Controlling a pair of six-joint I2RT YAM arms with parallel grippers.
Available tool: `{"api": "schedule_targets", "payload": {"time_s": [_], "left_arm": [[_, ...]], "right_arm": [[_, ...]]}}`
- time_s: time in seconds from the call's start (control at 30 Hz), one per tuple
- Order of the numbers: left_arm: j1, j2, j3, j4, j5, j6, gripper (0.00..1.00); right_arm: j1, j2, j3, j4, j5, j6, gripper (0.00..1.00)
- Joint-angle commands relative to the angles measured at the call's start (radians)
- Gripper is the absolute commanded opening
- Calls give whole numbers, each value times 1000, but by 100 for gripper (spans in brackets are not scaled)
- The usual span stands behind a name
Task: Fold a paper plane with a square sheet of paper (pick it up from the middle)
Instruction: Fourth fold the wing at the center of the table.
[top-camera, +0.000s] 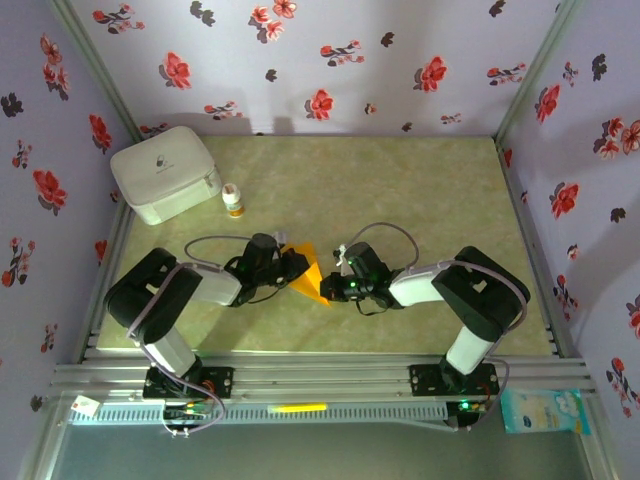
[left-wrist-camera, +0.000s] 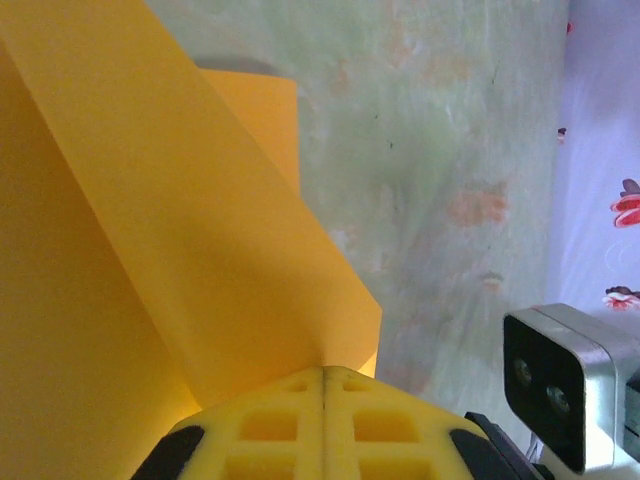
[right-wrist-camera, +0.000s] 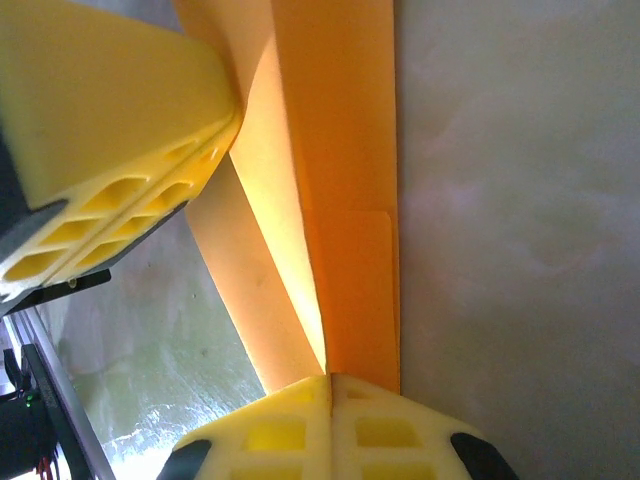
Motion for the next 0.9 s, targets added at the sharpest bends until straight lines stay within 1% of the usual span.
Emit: {"api": "schedule_targets", "payload": {"time_s": [0.0,0.2,0.67,0.87], "left_arm": [[11,31,5,68,7,-32,0],[11,51,8,90,9,-37,0],[10,68,24,82,18,-27,0],[11,100,37,87,17,-39,0]], "right_arm": [[-5,28,5,-43,16,5,4],[-6,27,17,-64,14,4,4],[-9,47,39,-95,-3,10,3],[-13,50,43,-101,-6,11,3]]}}
